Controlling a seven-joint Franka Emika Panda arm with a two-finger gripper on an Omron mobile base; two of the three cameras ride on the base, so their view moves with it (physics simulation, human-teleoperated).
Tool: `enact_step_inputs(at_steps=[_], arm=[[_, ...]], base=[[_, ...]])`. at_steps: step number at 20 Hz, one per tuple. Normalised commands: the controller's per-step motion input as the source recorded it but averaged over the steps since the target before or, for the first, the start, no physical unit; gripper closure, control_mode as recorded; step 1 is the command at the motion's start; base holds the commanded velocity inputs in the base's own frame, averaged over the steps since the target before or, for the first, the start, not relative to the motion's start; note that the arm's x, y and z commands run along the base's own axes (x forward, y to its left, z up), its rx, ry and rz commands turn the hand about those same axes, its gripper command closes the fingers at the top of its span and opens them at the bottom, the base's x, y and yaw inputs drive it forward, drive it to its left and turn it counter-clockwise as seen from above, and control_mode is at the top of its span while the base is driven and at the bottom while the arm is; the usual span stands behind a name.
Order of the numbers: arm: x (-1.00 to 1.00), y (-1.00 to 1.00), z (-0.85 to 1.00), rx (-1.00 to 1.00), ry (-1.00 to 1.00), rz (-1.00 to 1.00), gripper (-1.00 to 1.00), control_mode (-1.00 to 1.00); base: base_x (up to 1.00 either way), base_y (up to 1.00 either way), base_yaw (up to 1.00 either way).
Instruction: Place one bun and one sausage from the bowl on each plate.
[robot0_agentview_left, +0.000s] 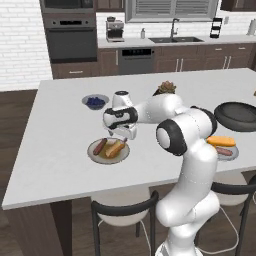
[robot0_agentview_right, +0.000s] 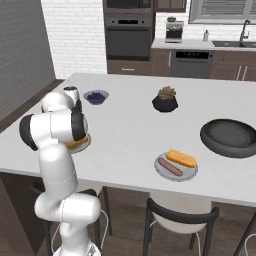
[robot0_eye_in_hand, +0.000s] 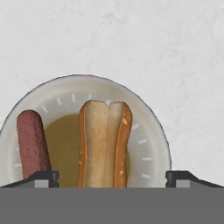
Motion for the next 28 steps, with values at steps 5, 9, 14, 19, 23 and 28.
enact_step_inputs(at_steps=[5,9,14,19,23,28], arm=[[-0.38,-0.17,1.0,0.0,0.0,0.0,-1.0,-1.0],[-1.0,-0.43,0.78,0.04,0.0,0.0,-1.0,-1.0],[-1.0,-0.75,0.54,0.07,-0.02,0.0,-1.0,-1.0],[-1.0,-0.53,0.28,0.08,0.0,0.01,-1.0,-1.0],[-1.0,-0.05,0.1,0.02,0.13,0.03,-1.0,-1.0],[-1.0,0.23,0.0,0.0,0.22,0.11,-1.0,-1.0]], base=[[0.0,0.0,0.0],[0.0,0.0,0.0],[0.0,0.0,0.0],[0.0,0.0,0.0],[0.0,0.0,0.0],[0.0,0.0,0.0]])
